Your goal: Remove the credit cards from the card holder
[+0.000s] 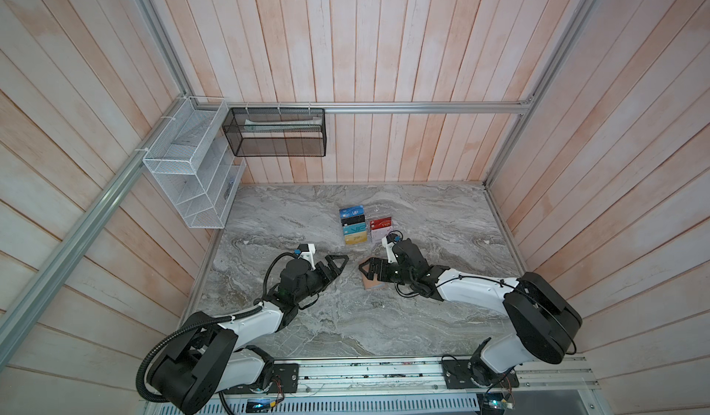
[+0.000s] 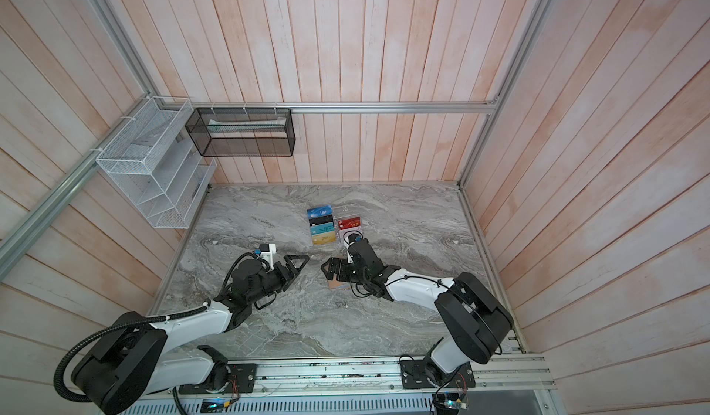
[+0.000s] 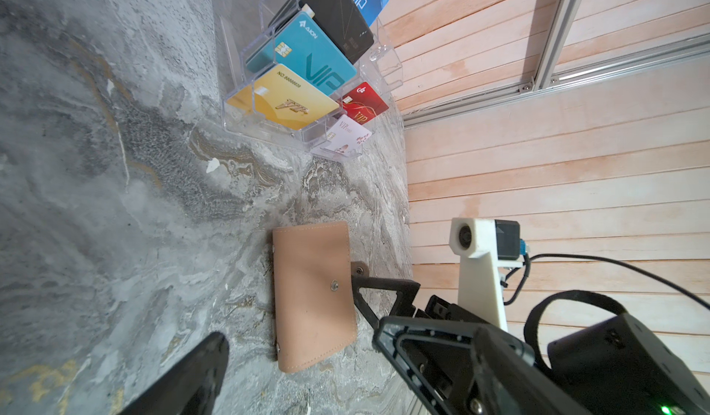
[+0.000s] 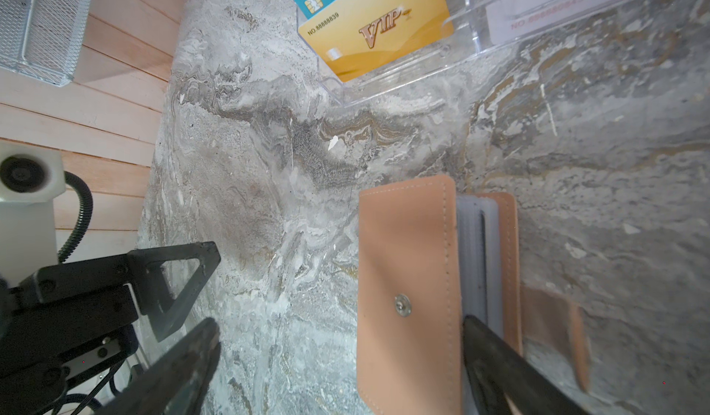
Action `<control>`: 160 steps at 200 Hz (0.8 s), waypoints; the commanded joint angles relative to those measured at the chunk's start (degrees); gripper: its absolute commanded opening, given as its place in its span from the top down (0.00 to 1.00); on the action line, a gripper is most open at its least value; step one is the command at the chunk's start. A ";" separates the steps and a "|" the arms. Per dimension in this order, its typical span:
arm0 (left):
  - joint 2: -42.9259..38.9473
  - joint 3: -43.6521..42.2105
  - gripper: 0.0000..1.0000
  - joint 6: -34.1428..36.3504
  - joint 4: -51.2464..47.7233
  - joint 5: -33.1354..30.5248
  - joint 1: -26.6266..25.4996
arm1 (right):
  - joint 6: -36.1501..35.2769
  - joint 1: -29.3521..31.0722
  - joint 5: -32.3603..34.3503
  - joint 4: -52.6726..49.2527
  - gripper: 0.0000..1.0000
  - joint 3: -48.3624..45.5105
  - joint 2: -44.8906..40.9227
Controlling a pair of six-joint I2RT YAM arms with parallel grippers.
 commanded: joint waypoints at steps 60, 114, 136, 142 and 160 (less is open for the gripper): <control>-1.17 -1.97 0.00 -0.80 0.95 1.34 1.40 | 0.83 1.81 -2.20 1.88 0.02 2.29 -0.03; -3.37 -3.42 0.00 -1.12 0.42 2.40 3.01 | 1.99 2.96 -3.89 4.78 0.02 2.74 0.57; -4.76 -4.08 0.00 -1.39 -0.22 2.71 3.63 | 2.89 3.55 -4.99 6.59 0.02 3.19 1.95; -5.23 -4.30 0.00 -1.33 -0.49 2.73 3.83 | 2.97 3.86 -5.16 6.79 0.02 3.55 2.44; -6.45 -4.85 0.00 -1.47 -1.19 3.02 4.62 | 3.17 4.58 -5.50 7.31 0.02 4.76 4.10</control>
